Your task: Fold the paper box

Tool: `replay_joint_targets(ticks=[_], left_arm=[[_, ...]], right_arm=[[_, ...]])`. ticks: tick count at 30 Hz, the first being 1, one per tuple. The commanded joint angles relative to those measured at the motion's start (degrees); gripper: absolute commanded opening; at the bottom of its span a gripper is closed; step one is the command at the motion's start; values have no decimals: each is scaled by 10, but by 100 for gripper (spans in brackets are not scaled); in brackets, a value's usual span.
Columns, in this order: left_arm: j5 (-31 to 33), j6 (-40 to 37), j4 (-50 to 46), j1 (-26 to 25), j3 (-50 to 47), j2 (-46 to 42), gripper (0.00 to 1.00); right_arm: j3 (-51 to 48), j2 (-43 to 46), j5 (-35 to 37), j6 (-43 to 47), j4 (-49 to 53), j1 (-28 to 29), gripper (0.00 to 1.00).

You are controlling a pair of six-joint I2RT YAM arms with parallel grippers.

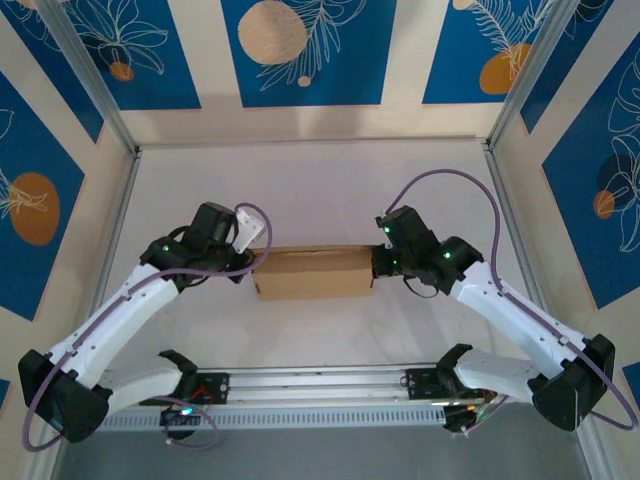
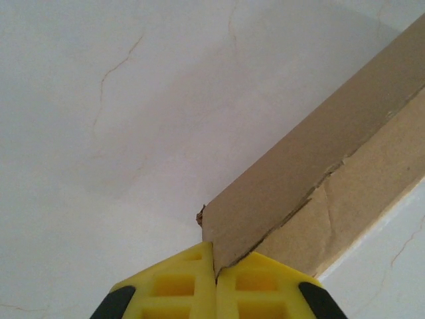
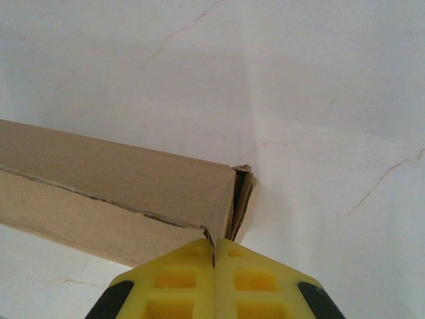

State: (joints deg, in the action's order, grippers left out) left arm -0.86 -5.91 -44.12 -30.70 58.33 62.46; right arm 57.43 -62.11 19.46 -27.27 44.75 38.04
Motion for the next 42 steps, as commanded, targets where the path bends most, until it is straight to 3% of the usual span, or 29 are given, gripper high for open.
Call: replay_joint_targets(ticks=[1,17,28,33,42], left_arm=[[-36,21,-7,7,15,-1,0],[-90,137,-66,8,107,80,0],[-88,245,-83,20,132,107,0],[-100,304,-70,24,124,108,0],[-76,317,-52,23,82,85,0]], right_arm=[[9,-6,-15,3,17,4,0],[21,-32,-3,5,20,19,0],[26,-38,13,0,24,29,0],[30,-37,16,-4,27,33,0],[30,-33,19,-9,27,39,0]])
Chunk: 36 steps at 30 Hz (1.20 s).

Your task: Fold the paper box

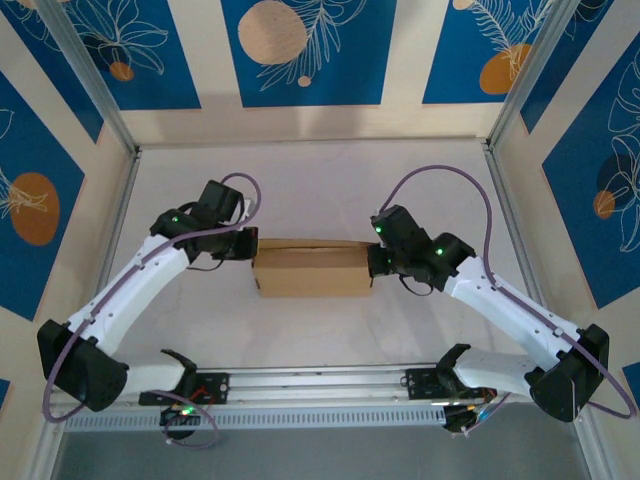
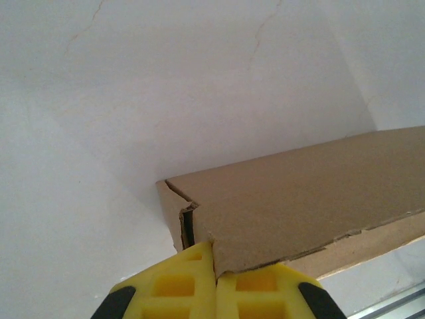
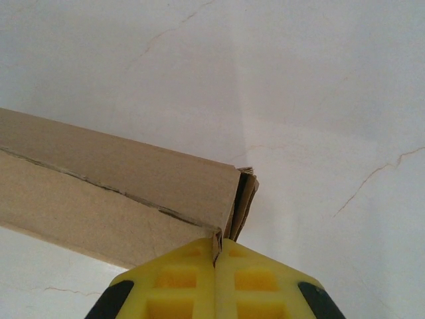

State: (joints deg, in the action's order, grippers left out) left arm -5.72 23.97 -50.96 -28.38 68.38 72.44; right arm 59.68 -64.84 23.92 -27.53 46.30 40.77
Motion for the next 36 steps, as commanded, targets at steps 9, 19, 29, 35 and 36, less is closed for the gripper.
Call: replay_joint_targets(ticks=[9,19,29,35,36], left_arm=[[-31,40,50,0,-85,-55,0],[6,27,63,-1,-140,-113,0],[52,-8,49,-4,-132,-120,0],[75,13,85,-32,-168,-125,0],[75,24,95,-34,-177,-131,0]], right_arm=[[6,-4,-22,-11,9,12,0],[-9,16,-13,-14,-2,13,0],[-9,18,-4,-11,-6,14,0],[-21,20,-7,-24,-15,13,0],[-23,21,-10,-27,-17,11,0]])
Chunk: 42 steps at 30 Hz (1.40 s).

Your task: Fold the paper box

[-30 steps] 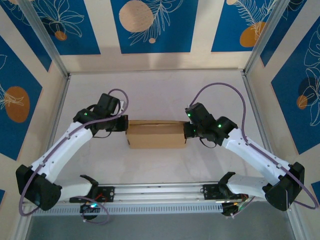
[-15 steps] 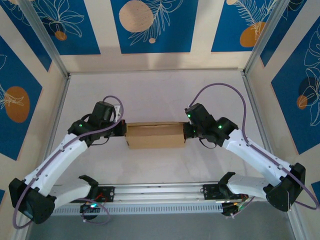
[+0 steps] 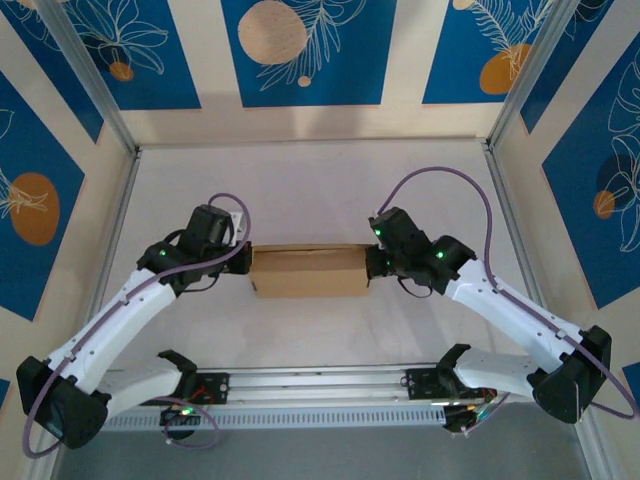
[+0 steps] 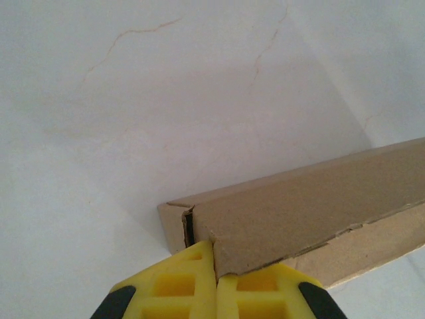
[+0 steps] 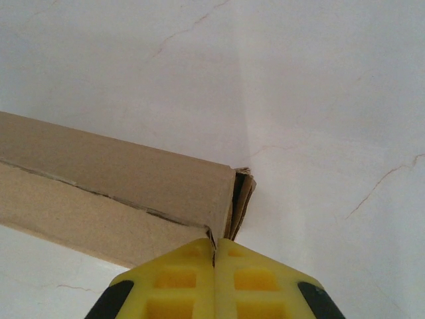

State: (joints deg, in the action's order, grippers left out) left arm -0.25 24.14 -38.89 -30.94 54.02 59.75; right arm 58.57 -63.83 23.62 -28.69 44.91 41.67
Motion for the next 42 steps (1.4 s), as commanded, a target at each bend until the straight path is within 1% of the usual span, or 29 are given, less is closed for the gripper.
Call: replay_joint_targets(ticks=[1,9,14,17,19,20,23,28,30,31,33,38,40,42], left_arm=[[19,31,-15,-11,-42,-10,0],[61,42,1,-29,-64,-49,0],[70,40,18,-36,-98,-74,0],[79,36,13,-43,-96,-65,0],[87,33,12,-50,-89,-59,0],[90,32,11,-51,-88,-57,0],[97,32,12,-57,-80,-44,0],[111,31,11,-69,-62,-17,0],[113,32,13,-73,-55,-9,0],[114,33,14,-75,-52,-5,0],[118,35,15,-80,-49,-1,0],[128,35,14,-91,-49,4,0],[131,35,16,-95,-51,2,0],[132,35,18,-96,-54,1,0]], right_arm=[[-14,13,-8,-18,-6,2,0],[-27,37,-3,-30,-18,-5,0],[-40,59,-33,-35,-33,-17,1],[-41,70,-68,-38,-44,-32,8],[-37,73,-97,-40,-46,-47,16],[-34,74,-109,-41,-46,-54,19],[-28,80,-157,-43,-48,-75,33],[-17,102,-241,-35,-45,-116,47],[-17,111,-273,-35,-45,-130,57],[-17,114,-280,-37,-44,-136,61],[-15,116,-287,-49,-39,-149,63],[-15,89,-300,-111,-29,-176,61],[-15,76,-280,-126,-29,-178,61],[-17,64,-236,-136,-32,-167,62]])
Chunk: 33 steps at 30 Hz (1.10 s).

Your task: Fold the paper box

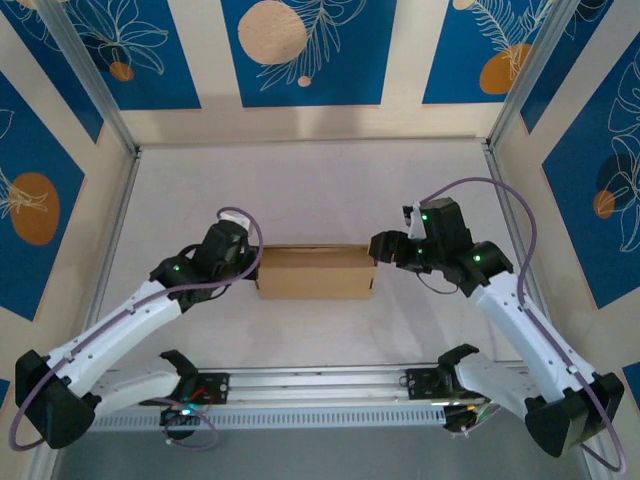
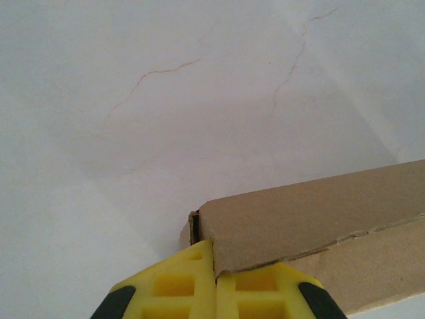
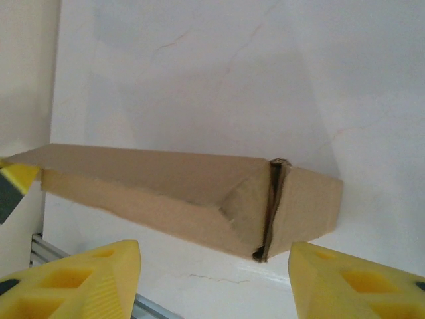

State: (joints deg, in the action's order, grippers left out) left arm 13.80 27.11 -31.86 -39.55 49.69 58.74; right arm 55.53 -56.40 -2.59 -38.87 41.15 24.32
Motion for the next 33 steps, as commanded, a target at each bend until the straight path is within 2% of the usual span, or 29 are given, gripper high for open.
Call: replay_joint_targets(ticks=[1,6,13,14,17,18,21,27,33], left_arm=[[-7,6,-52,-12,-11,11,0],[-6,7,-52,-16,-6,17,0],[-8,8,-52,-17,-3,22,0],[-6,8,-53,-17,-2,22,0],[-5,9,-53,-17,-1,23,0],[-5,9,-54,-17,0,23,0],[-4,9,-56,-17,2,23,0],[-4,10,-58,-17,2,22,0],[-10,13,-54,-18,5,26,0]], right_arm=[[13,-17,38,-39,3,8,62],[16,-38,59,-51,-14,21,63],[8,-14,31,-58,-31,22,68],[2,-6,13,-69,-41,18,71],[-6,5,-18,-115,-60,6,91],[-5,3,-20,-127,-59,6,93],[-3,-6,-7,-160,-45,12,92],[-2,-15,92,-216,-7,27,86],[-1,-33,112,-222,-4,44,84]])
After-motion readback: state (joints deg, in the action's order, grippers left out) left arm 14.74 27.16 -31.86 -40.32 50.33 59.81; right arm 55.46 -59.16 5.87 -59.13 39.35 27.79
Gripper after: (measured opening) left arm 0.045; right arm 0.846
